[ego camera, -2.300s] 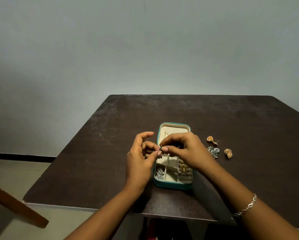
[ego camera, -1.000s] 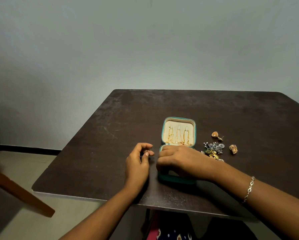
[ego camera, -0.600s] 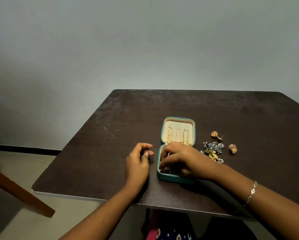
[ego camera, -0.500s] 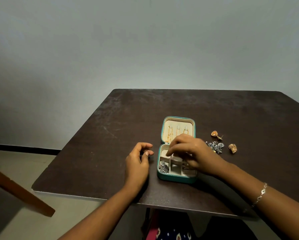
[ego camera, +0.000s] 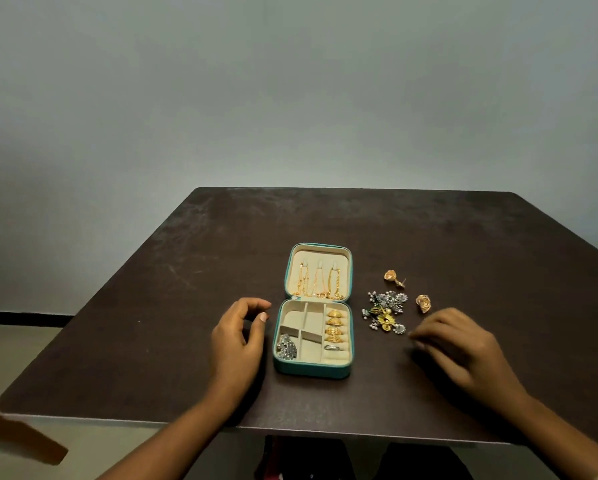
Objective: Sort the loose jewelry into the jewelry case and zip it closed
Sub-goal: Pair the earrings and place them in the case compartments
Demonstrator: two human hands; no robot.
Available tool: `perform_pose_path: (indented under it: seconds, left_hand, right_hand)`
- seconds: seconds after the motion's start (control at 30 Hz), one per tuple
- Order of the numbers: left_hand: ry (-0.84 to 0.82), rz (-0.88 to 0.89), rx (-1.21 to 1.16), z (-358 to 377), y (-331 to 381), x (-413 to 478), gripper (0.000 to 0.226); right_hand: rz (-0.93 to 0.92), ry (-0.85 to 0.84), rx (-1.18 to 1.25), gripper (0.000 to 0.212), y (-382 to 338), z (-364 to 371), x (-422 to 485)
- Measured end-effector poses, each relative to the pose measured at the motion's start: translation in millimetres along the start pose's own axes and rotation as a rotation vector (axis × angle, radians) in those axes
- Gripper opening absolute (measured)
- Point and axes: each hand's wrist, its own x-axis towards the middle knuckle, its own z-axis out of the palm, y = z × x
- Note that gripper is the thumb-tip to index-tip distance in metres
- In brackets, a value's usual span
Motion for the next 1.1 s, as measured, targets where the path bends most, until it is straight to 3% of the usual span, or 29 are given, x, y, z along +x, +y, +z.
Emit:
perform_pose_path:
  seconds: [0.13,0.23,0.33,0.53,0.67,0.83,1.0,1.1]
  left_hand:
    - [-0.006,0.042,0.026,0.7,-0.3,-0.8,0.013]
    - [-0.039,0.111,0.057,0.8,7.3,-0.3,0.011]
    - [-0.101,0.284,0.158,0.2,23.2,2.6,0.027]
    - [-0.168,0.437,0.129,26.2,65.7,10.2,0.023]
    - [-0.309,0.422,0.173,54.5,82.4,23.6,0.015]
    - [-0.516,0.438,0.505,89.9,86.9,45.9,0.024]
    - [-0.614,0.457,0.653,104.2,90.8,51.9,0.024]
    - [-0.628,0.451,0.659,105.9,93.2,50.4,0.024]
  right_hand:
    - [0.294,0.162,0.024,0.006,11.0,-1.7,8.8]
    - [0.492,0.198,0.114,0.015,18.6,-1.1,12.9]
    - [0.583,0.158,0.181,0.022,25.4,0.7,14.8]
    - [0.504,-0.108,-0.001,0.049,30.5,6.0,16.7]
    - [0.323,-0.072,-0.143,0.041,26.5,12.3,13.8]
    - [0.103,-0.043,-0.243,0.033,20.7,16.8,11.3]
    - [0.323,0.141,-0.163,0.024,28.2,16.9,12.8]
    - [0.317,0.119,-0.131,0.022,25.6,17.0,13.3]
